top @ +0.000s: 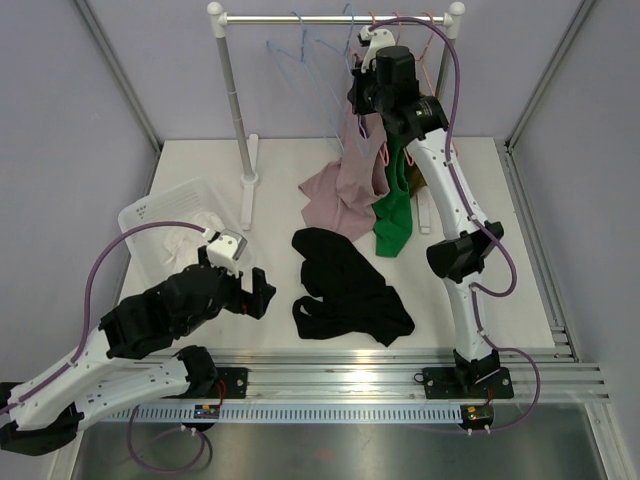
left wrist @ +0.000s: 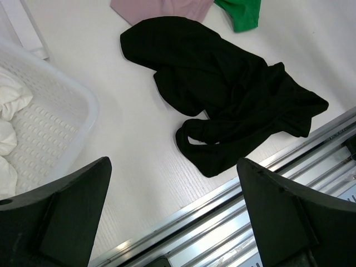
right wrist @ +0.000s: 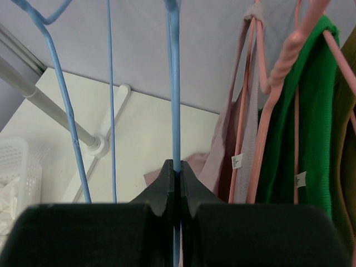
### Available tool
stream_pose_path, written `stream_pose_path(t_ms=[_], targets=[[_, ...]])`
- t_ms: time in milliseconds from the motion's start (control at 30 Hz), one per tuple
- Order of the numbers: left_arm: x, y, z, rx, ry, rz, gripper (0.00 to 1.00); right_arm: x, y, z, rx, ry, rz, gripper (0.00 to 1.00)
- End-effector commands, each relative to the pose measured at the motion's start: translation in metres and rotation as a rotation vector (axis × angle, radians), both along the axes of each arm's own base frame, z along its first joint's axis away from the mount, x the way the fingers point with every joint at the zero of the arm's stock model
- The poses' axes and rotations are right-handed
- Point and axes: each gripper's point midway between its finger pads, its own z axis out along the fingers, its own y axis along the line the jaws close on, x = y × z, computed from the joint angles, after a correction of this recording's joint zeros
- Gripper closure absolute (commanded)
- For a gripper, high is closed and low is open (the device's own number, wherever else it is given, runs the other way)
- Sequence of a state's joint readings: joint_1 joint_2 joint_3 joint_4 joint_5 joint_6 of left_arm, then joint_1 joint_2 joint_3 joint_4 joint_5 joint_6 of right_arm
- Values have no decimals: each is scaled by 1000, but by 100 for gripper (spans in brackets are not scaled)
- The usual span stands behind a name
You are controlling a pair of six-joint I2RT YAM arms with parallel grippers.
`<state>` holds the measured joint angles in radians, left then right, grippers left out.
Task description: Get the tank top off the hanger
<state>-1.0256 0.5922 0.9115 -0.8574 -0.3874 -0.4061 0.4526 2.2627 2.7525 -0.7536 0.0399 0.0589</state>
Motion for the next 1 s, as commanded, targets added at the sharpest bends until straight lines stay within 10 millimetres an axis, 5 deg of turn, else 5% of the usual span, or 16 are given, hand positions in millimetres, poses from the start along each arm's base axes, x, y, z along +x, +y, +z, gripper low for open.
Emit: stream_pose_path(t_ms=[0, 300, 767, 967], targets=[[5, -7, 10, -37, -30, -10, 1, -16, 8, 13, 28, 6, 41, 100], [5, -6, 11, -47, -33, -6, 1, -44, 50, 23, -10, -45, 99, 100], [3, -3, 17, -76, -51, -9, 1, -39, 98, -8, -38, -48, 169, 100], [4, -3, 17, -73, -50, -4, 1, -43, 102, 3, -22, -75, 174, 100]])
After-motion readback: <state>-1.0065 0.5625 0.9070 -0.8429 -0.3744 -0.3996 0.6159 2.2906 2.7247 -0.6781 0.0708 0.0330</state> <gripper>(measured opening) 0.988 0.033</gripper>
